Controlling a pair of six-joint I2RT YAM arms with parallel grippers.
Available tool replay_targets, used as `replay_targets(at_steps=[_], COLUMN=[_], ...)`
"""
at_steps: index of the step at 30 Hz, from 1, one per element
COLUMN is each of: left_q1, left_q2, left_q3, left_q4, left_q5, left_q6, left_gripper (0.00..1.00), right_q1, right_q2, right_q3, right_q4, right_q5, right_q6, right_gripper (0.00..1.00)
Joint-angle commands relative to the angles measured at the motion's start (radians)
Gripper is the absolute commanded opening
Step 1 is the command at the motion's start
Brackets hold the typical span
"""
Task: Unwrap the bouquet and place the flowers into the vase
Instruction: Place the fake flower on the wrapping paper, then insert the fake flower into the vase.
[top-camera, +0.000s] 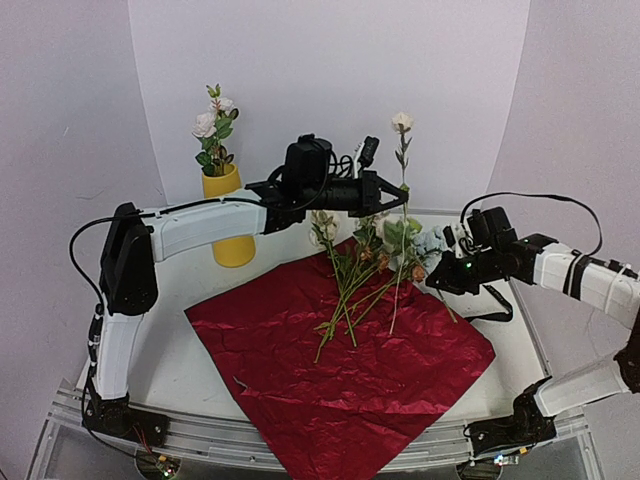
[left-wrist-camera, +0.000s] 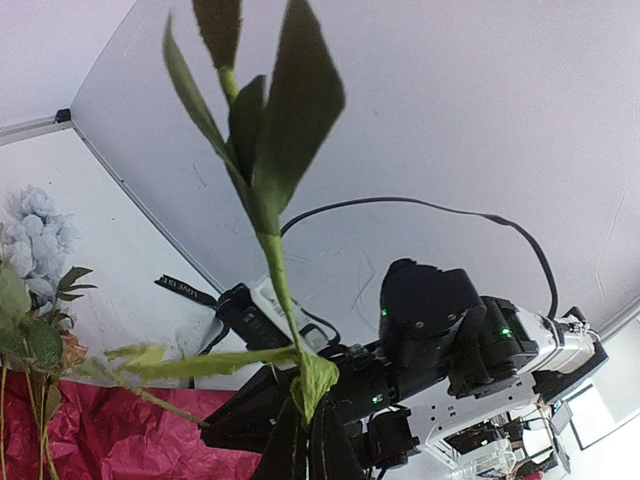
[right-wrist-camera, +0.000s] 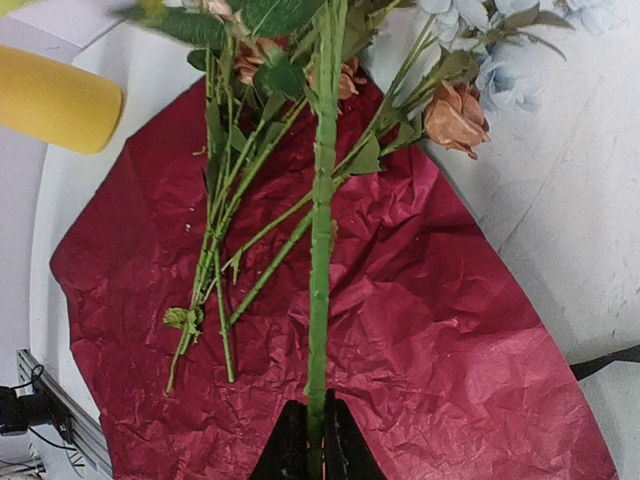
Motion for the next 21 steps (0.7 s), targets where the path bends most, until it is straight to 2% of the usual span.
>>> replay_targets(at_steps=[1, 8, 11, 17, 21], left_q1=[0.0, 0.0, 0.002, 0.004, 0.004], left_q2=[-0.079, -0.14, -0.172, -0.254, -0.295], left_q3=[-0.004, -0.061, -0.103, -0.175, -0.194], left_q4=[0.037, 0.029, 0.024, -0.041, -0.117], left_q5=[-0.015, -0.067, -0.091, -0.199, -0.277], left_q6=[0.007, 0.05, 0.075, 0.178, 0.274], left_gripper=[0.0, 0.0, 0.0, 0.0, 0.0], right_q1=[-0.001, -0.001, -0.001, -0.001, -0.002], right_q2=[0.05, 0.108, 0.125, 0.069, 0.024], right_q3=[-0.015, -0.103, -0.131, -0.131, -0.131], right_q4=[0.009, 0.152, 0.187, 0.192, 0.192], right_q5=[0.003, -0.106, -0.141, -0.142, -0.148], right_q6=[0.021, 0.078, 0.095, 0.079, 0.071], right_gripper=[0.09, 0.12, 0.2, 0.32, 0.34])
